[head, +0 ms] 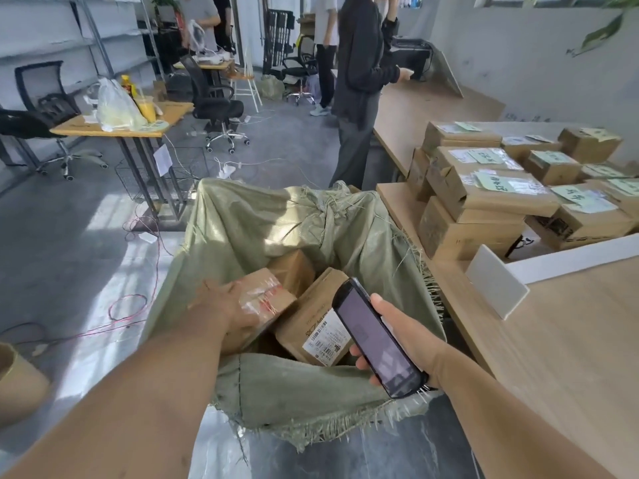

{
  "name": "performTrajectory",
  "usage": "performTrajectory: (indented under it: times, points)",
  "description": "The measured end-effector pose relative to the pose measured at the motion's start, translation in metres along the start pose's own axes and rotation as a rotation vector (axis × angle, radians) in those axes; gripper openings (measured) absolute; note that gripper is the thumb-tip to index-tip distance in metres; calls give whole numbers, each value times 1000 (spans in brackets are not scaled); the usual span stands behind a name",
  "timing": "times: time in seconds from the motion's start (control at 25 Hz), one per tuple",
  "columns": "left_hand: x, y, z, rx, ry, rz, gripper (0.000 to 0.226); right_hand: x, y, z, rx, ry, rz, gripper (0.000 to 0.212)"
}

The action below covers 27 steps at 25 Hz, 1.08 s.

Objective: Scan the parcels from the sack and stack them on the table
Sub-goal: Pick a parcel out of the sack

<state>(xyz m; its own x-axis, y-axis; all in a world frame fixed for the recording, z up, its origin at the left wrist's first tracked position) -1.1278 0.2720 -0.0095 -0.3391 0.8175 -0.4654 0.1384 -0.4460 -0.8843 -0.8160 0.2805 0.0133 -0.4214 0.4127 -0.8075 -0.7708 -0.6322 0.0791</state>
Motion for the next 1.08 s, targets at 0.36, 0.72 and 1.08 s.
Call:
performTrajectory:
  times: [0.36, 0.72, 1.08]
  points:
    - [13, 12, -33, 135, 84, 453, 85, 22, -4, 13, 86, 32, -19, 76]
    - [37, -38, -53, 74, 217, 171, 98, 19, 2, 28, 81, -15, 9, 82]
    - [50, -9, -33, 18, 255, 184, 79, 27, -3, 27, 82, -19, 2, 77]
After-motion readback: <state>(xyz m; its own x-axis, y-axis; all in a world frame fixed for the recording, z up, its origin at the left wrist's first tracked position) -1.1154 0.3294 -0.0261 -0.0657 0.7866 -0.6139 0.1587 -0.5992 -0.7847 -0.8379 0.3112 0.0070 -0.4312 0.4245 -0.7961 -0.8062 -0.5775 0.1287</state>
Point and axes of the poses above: each hand's wrist, its own x-axis towards the middle knuckle, its own y-axis out of the palm, z = x × y, the point moved 10 cm from there along x, towards the middle knuckle, and after that the axes turned 13 degrees about y, right-handed, at the moved point
